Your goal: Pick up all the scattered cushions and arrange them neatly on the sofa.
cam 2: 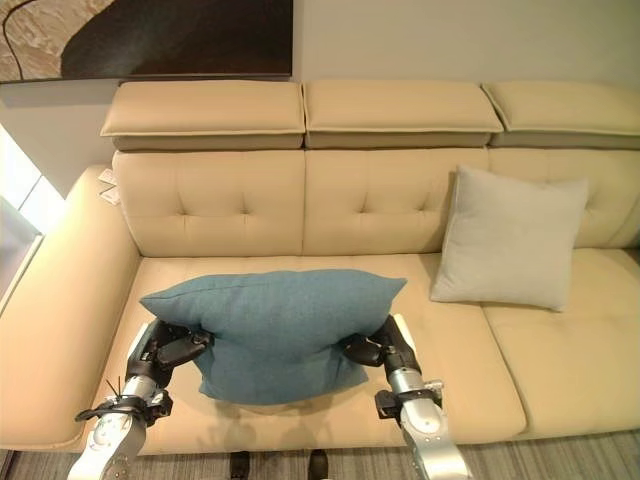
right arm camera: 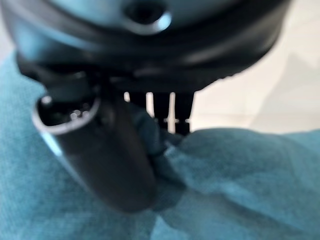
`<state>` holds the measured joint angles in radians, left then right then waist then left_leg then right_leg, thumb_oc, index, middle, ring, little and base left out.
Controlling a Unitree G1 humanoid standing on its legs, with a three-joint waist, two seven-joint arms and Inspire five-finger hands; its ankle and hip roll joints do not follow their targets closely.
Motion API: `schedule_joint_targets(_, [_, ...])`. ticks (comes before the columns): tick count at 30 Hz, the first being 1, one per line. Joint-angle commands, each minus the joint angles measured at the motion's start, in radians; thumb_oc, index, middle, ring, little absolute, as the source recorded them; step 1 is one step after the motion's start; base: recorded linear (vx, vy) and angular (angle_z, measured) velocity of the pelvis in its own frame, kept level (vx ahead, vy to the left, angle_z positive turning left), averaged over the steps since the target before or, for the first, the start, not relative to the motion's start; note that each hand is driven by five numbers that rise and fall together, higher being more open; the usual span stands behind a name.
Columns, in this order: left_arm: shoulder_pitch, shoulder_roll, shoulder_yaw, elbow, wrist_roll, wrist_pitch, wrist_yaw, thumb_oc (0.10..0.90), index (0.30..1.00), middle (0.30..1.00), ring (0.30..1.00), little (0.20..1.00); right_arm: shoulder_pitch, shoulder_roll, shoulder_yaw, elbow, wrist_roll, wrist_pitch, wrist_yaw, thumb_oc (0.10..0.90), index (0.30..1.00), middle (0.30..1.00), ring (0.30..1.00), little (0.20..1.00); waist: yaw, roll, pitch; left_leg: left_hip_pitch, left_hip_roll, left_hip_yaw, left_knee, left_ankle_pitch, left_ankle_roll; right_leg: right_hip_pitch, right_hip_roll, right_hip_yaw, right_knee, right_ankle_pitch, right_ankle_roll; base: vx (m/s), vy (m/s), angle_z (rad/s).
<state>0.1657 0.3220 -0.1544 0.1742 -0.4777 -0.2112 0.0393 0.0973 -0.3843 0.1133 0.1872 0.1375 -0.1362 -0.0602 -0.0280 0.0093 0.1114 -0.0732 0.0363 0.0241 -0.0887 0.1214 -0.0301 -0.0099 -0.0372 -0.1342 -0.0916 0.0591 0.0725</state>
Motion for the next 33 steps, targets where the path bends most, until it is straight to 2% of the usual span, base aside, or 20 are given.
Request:
schedule_joint_targets(1, [-0.225, 0.010, -0.035, -0.155, 0.052, -0.127, 0.015, 0.400, 0.300, 0.300, 0.300, 0.300, -0.216, 0.019, 0.005, -0.118, -0.001, -0.148, -0.065, 0.400, 0.300, 0.300, 0.300, 0.300, -0.001, -0.038, -0.072, 0.013, -0.034, 0.002, 0.001, -0.125, -0.013, -0.053, -0.010, 0.020, 0.004, -0.047, 0.055, 0.01, -0.004, 0.09])
schedule_joint_targets(3, [-0.241, 0.010, -0.035, -0.154, 0.050, -0.130, 0.025, 0.400, 0.300, 0.300, 0.300, 0.300, -0.233, 0.019, 0.008, -0.114, -0.001, -0.148, -0.076, 0.400, 0.300, 0.300, 0.300, 0.300, 0.001, -0.037, -0.071, 0.004, -0.032, 0.002, 0.001, -0.124, -0.014, -0.061, -0.009, 0.018, 0.004, -0.047, 0.056, -0.03, -0.024, 0.04])
schedule_joint_targets(4, [-0.362, 0.011, -0.054, -0.112, 0.049, -0.150, 0.083, 0.400, 0.300, 0.300, 0.300, 0.300, -0.356, 0.024, 0.037, -0.084, -0.013, -0.152, -0.133, 0.400, 0.300, 0.300, 0.300, 0.300, 0.001, -0.037, -0.060, -0.073, -0.024, 0.000, 0.001, -0.110, -0.021, -0.142, -0.002, 0.023, 0.004, -0.035, 0.059, -0.06, -0.042, 0.02])
schedule_joint_targets(7, [-0.362, 0.011, -0.054, -0.112, 0.049, -0.150, 0.083, 0.400, 0.300, 0.300, 0.300, 0.300, -0.357, 0.024, 0.037, -0.084, -0.013, -0.152, -0.133, 0.400, 0.300, 0.300, 0.300, 0.300, 0.001, -0.037, -0.061, -0.074, -0.024, 0.000, 0.001, -0.110, -0.021, -0.143, -0.002, 0.022, 0.004, -0.035, 0.059, -0.02, -0.017, 0.07])
schedule_joint_targets(10, [-0.612, 0.033, -0.124, -0.001, 0.061, -0.177, 0.181, 0.400, 0.300, 0.300, 0.300, 0.300, -0.594, 0.008, 0.100, -0.004, -0.027, -0.145, -0.216, 0.400, 0.300, 0.300, 0.300, 0.300, -0.004, -0.045, -0.058, -0.190, -0.035, -0.013, 0.001, -0.081, -0.027, -0.256, 0.002, 0.033, 0.004, -0.004, 0.053, -0.03, -0.012, 0.02])
schedule_joint_targets(11, [-0.616, 0.033, -0.124, 0.002, 0.061, -0.178, 0.182, 0.400, 0.300, 0.300, 0.300, 0.300, -0.598, 0.008, 0.100, -0.002, -0.027, -0.146, -0.216, 0.400, 0.300, 0.300, 0.300, 0.300, -0.004, -0.045, -0.059, -0.193, -0.036, -0.014, 0.001, -0.081, -0.027, -0.259, 0.002, 0.033, 0.004, -0.003, 0.053, 0.00, 0.007, 0.05])
schedule_joint_targets(13, [-0.775, 0.066, -0.159, 0.079, 0.054, -0.193, 0.235, 0.400, 0.300, 0.300, 0.300, 0.300, -0.735, -0.015, 0.125, 0.063, -0.013, -0.144, -0.259, 0.400, 0.300, 0.300, 0.300, 0.300, -0.005, -0.046, -0.055, -0.239, -0.042, -0.019, 0.001, -0.068, -0.030, -0.300, -0.001, 0.039, 0.004, 0.009, 0.052, 0.00, 0.007, 0.04])
schedule_joint_targets(16, [-0.871, 0.086, -0.182, 0.131, 0.059, -0.203, 0.265, 0.400, 0.300, 0.300, 0.300, 0.300, -0.829, -0.036, 0.134, 0.115, 0.000, -0.148, -0.283, 0.400, 0.300, 0.300, 0.300, 0.300, -0.004, -0.046, -0.041, -0.263, -0.041, -0.023, 0.001, -0.060, -0.033, -0.322, -0.004, 0.041, 0.004, 0.014, 0.055, -0.01, -0.001, -0.03])
schedule_joint_targets(19, [-1.056, 0.137, -0.227, 0.240, 0.076, -0.212, 0.314, 0.400, 0.300, 0.300, 0.300, 0.300, -0.993, -0.078, 0.152, 0.204, 0.016, -0.159, -0.335, 0.400, 0.300, 0.300, 0.300, 0.300, 0.000, -0.042, -0.018, -0.291, -0.038, -0.025, 0.001, -0.054, -0.042, -0.351, -0.009, 0.045, 0.004, 0.015, 0.062, 0.00, 0.000, 0.00])
schedule_joint_targets(20, [-1.090, 0.144, -0.236, 0.261, 0.073, -0.214, 0.314, 0.400, 0.300, 0.300, 0.300, 0.300, -1.021, -0.080, 0.158, 0.221, 0.019, -0.161, -0.344, 0.400, 0.300, 0.300, 0.300, 0.300, 0.000, -0.041, -0.014, -0.302, -0.040, -0.027, 0.001, -0.046, -0.043, -0.364, -0.011, 0.046, 0.004, 0.020, 0.062, 0.00, 0.000, 0.00])
schedule_joint_targets(25, [-1.091, 0.144, -0.236, 0.262, 0.073, -0.214, 0.314, 0.400, 0.300, 0.300, 0.300, 0.300, -1.022, -0.081, 0.158, 0.222, 0.019, -0.161, -0.344, 0.400, 0.300, 0.300, 0.300, 0.300, -0.001, -0.041, -0.014, -0.303, -0.040, -0.027, 0.001, -0.046, -0.043, -0.365, -0.011, 0.046, 0.004, 0.020, 0.062, 0.00, -0.003, 0.02])
schedule_joint_targets(29, [-1.301, 0.175, -0.289, 0.391, 0.090, -0.209, 0.349, 0.400, 0.300, 0.300, 0.300, 0.300, -1.180, -0.097, 0.183, 0.330, 0.028, -0.169, -0.404, 0.400, 0.300, 0.300, 0.300, 0.300, -0.003, -0.029, 0.002, -0.371, -0.050, -0.040, 0.001, -0.038, -0.055, -0.438, -0.010, 0.055, 0.004, 0.034, 0.072, 0.00, -0.023, 0.05])
schedule_joint_targets(33, [-1.301, 0.175, -0.289, 0.391, 0.090, -0.209, 0.349, 0.400, 0.300, 0.300, 0.300, 0.300, -1.180, -0.097, 0.183, 0.330, 0.028, -0.169, -0.404, 0.400, 0.300, 0.300, 0.300, 0.300, -0.003, -0.029, 0.001, -0.372, -0.050, -0.040, 0.001, -0.038, -0.055, -0.439, -0.010, 0.055, 0.004, 0.034, 0.072, 0.00, -0.002, 0.05])
